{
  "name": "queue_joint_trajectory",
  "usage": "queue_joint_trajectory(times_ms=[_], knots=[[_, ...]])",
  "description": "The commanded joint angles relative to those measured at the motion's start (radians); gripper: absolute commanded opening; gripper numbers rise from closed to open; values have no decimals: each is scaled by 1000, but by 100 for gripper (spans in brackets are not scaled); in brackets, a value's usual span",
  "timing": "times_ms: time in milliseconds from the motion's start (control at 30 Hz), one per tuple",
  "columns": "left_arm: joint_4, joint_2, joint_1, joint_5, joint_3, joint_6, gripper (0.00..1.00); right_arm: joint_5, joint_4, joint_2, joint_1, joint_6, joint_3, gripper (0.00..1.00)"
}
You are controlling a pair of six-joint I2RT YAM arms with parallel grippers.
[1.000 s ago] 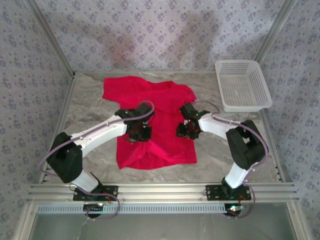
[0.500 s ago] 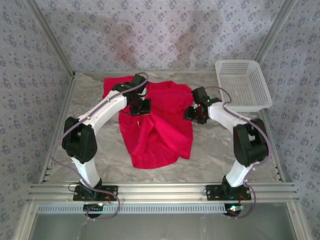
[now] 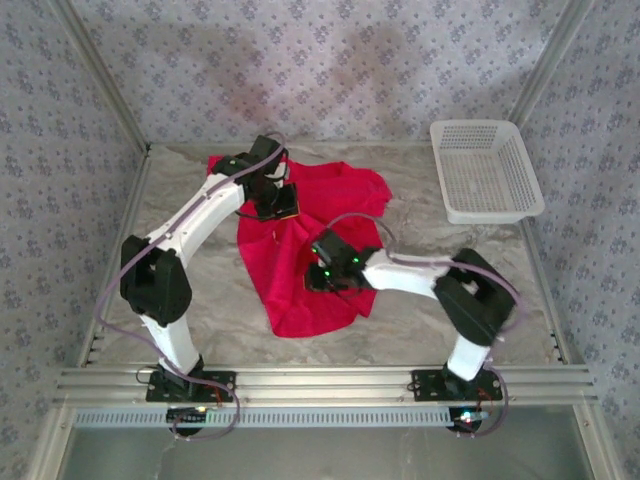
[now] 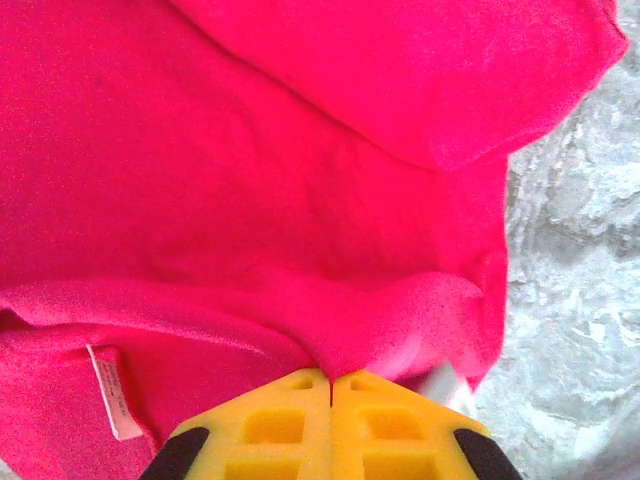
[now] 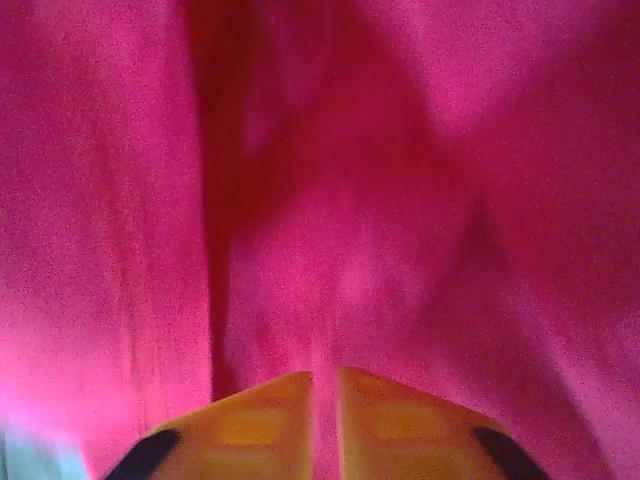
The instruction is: Fold the inside-out t-shirt
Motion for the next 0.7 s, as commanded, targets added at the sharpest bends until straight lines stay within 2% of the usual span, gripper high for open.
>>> queue_joint_trajectory(times_ms=[0,100,167,200,267,367,467,567,667], knots=[[-42,-83,0,18,69,-70,0,162,133,131,-42,143,126,13],[-14,-110,-11,56,90,-146,0,315,255,219,-46,247,214,14],[10,-133,-36,43,107,-184,0,408,325,250,-51,294,237,17],[21,-143,-51,37,115,-204,0,448,336,263,-56,310,258,19],[52,-165,-77,36,123,-239,0,481,336,290,-77,321,300,31],[97,-193,-107,32,130,-280,0,435,275,352,-123,317,411,62],[132,-197,-131,45,154,-311,0,430,130,421,-148,315,560,83],[131,-179,-155,61,216,-318,0,413,0,509,-166,358,707,94],[123,-164,-164,80,272,-321,0,379,-86,597,-185,461,804,96]])
